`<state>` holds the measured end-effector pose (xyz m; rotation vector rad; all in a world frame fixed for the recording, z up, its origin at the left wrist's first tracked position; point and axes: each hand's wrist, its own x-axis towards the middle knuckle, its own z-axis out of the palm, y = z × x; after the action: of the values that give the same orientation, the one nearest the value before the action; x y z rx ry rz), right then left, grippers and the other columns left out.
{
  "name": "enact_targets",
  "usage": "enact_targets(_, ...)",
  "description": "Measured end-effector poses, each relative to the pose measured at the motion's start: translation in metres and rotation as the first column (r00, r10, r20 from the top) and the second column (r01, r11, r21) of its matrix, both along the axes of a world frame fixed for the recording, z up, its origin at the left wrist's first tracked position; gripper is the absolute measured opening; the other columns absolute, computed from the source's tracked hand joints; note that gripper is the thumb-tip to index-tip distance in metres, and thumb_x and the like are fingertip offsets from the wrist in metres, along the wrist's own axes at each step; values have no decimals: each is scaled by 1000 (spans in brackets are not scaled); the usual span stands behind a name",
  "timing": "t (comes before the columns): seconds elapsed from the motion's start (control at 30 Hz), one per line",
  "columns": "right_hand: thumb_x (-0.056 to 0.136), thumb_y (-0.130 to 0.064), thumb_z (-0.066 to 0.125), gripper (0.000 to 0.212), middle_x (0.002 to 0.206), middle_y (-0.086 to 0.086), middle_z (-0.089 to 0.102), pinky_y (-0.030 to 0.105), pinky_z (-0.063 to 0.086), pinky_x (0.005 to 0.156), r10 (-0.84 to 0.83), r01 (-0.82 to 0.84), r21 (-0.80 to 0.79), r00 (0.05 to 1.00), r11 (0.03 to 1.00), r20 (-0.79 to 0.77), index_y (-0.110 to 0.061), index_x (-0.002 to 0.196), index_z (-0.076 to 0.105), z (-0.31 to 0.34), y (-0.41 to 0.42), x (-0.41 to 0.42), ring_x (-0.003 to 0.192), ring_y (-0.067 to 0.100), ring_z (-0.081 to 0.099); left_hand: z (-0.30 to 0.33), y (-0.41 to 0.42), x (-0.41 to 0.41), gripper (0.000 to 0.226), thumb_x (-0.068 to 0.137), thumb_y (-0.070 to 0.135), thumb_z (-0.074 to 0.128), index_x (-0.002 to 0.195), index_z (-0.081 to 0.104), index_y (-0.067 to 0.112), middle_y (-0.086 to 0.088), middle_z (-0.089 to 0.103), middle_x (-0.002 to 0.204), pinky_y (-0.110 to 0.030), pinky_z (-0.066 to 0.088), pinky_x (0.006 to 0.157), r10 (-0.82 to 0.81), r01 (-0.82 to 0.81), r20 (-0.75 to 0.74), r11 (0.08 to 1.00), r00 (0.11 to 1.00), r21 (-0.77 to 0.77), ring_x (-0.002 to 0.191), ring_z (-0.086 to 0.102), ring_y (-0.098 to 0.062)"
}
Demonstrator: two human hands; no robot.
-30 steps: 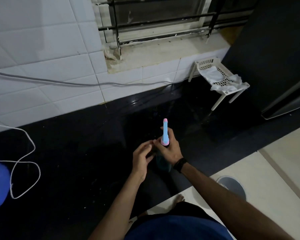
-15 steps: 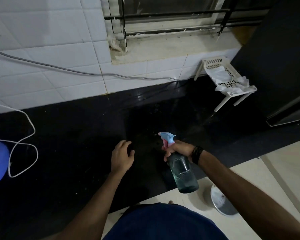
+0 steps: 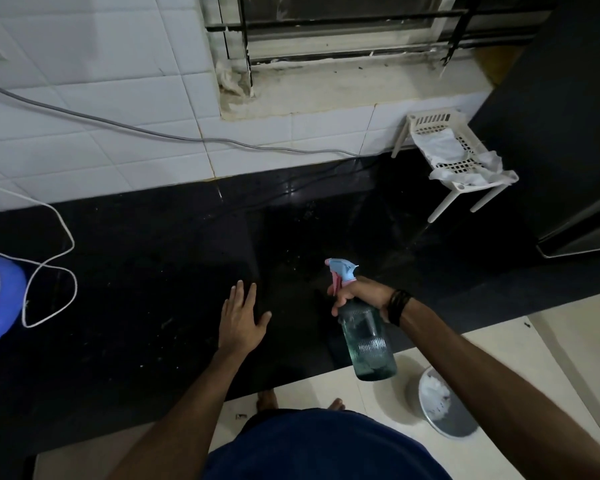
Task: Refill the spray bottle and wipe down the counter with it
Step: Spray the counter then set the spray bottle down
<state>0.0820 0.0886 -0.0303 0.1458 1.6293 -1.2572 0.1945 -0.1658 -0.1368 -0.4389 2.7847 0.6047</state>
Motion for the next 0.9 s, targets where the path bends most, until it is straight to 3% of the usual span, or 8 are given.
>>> enact_targets(0.07,63,-3,64,62,85,23,69,44,52,78,13,-13,11,1000,1000,0,-7,123,53,-1,7,-3,74,34,65,1,3,2,77,100,49,49,160,12,18,-12,0,169,-42,8,125,7,-7,16,1000,1000,1,156,0,-29)
enact_targets(0.17,69,2,60,40,82,21,70,46,52,81,72,-72,29,997,997,7,-3,109,56,2,8,-3,69,32,66,2,4,3,78,99,49,50,160,12,19,-10,-1,169,-43,8,126,21,-21,40,1000,999,0,156,-1,-28)
enact_targets(0.3,68,1,62,56,86,19,70,42,54,76,147,-147,19,989,989,14,-3,124,55,3,-3,-1,78,33,66,4,4,3,81,98,48,53,161,10,19,-9,-5,169,-43,7,126,22,-23,79,1000,997,10,156,-3,-26)
enact_targets(0.5,80,6,54,25,78,17,71,34,55,70,163,-164,42,986,986,27,-6,101,55,9,-20,-1,64,24,67,11,1,2,88,95,47,59,161,9,19,-7,-7,169,-43,8,126,6,-9,140,1000,990,21,156,-4,-25)
enact_targets(0.57,78,4,57,28,81,17,72,36,56,73,136,-136,33,991,990,13,-7,104,57,8,-17,-4,68,25,68,12,1,2,89,94,47,61,161,8,20,-7,-8,169,-43,8,126,0,-4,156,1000,988,26,156,-5,-25)
enact_targets(0.67,70,0,62,50,91,19,71,46,53,83,106,-105,24,994,994,-22,-13,118,59,4,-8,-13,82,33,67,13,1,3,90,94,47,62,161,7,21,-6,-9,169,-43,9,126,-6,3,172,1000,985,19,156,-5,-24)
enact_targets(0.8,78,6,55,19,79,17,71,36,53,72,118,-116,72,993,991,-15,-7,92,59,9,1,-18,63,24,67,13,2,4,92,92,46,64,161,7,21,-6,-9,169,-44,9,126,0,-4,173,1000,985,22,156,-4,-25)
enact_targets(0.9,79,4,56,26,80,17,72,35,53,72,98,-95,71,994,993,-41,-7,102,60,6,2,-21,67,24,67,12,1,5,97,89,47,67,161,7,21,-5,-10,169,-43,8,126,1,-7,173,999,985,35,156,-5,-24)
